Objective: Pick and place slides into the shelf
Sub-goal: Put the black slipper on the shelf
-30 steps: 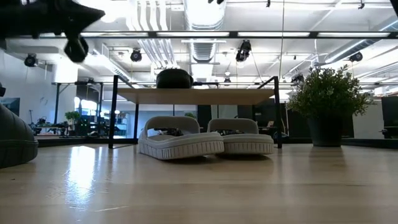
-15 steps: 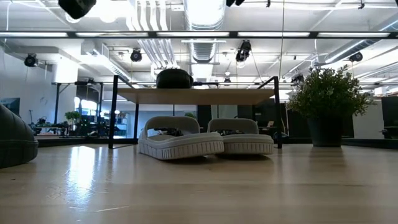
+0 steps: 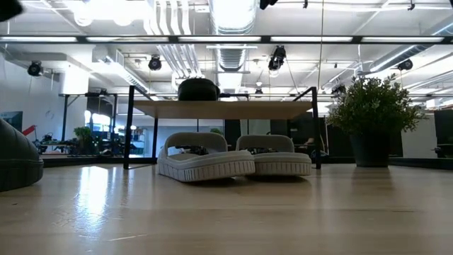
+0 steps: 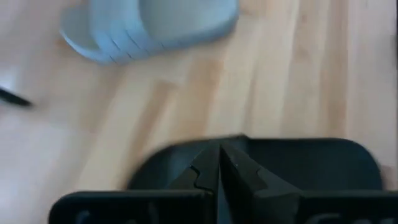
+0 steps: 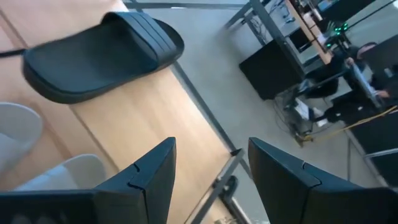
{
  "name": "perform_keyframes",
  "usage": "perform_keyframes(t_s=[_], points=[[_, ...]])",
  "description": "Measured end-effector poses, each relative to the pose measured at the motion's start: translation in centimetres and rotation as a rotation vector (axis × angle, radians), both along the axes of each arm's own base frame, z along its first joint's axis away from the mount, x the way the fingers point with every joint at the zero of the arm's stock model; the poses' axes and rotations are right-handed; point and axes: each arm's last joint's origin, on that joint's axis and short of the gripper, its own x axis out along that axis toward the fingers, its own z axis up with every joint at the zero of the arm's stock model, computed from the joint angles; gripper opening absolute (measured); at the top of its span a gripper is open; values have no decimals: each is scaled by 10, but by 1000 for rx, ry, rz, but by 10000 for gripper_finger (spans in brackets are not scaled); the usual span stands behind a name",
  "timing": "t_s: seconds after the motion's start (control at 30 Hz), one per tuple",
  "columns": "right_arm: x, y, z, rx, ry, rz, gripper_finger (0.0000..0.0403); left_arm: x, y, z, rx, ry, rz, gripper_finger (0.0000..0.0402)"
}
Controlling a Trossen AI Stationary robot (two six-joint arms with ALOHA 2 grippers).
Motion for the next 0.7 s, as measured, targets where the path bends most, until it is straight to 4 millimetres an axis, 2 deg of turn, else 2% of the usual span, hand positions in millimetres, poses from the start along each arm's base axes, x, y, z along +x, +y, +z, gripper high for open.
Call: perform_keyframes(t_s=[0.23,0.37,0.6,0.7], points=[[1,-18,-1,-11,34,-36,192,25,-56,-13,-65,205,-38,3],[2,-30,-4,-17,64,-60,192,32,-75,-28,-93,328,-28,34],[3,-42,-12,-22,108,-88,192,31,-71,-43,-33,372,222,120],[4,-42,-17,-24,132,-86,192,32,-70,-51,-19,363,251,144]])
